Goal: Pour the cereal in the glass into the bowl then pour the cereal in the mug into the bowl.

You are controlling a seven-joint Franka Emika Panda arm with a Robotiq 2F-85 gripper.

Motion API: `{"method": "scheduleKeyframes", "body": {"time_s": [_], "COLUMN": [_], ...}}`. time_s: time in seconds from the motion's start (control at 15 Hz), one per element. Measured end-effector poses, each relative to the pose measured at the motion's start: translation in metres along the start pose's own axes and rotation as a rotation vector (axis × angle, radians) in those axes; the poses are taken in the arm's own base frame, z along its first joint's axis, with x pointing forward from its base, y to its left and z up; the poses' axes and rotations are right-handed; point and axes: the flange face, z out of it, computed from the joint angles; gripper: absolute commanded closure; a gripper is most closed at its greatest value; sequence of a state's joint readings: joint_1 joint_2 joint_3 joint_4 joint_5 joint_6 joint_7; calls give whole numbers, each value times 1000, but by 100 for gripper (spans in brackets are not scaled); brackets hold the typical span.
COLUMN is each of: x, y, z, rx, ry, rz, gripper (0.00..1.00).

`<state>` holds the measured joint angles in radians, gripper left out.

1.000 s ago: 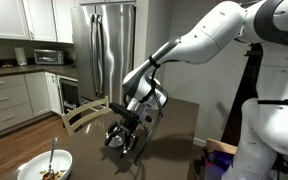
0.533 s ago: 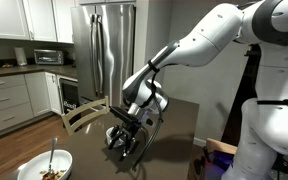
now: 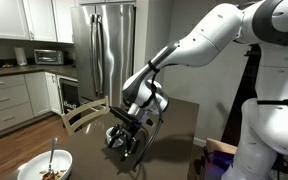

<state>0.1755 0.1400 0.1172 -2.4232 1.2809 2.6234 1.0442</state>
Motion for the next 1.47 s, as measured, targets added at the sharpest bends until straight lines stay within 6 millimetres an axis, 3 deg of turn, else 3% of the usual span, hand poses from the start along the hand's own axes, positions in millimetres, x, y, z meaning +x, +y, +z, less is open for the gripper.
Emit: {"method": "scheduleKeyframes", "body": {"time_s": [0.33,0.93,1.47], "x": [3,29,39], "y": [-2,-20,-19], "z": [-1,-16,-7], "rx": [3,123,121], "ry": [2,76,89], "rz": [6,103,255], "gripper": [0,0,0]}}
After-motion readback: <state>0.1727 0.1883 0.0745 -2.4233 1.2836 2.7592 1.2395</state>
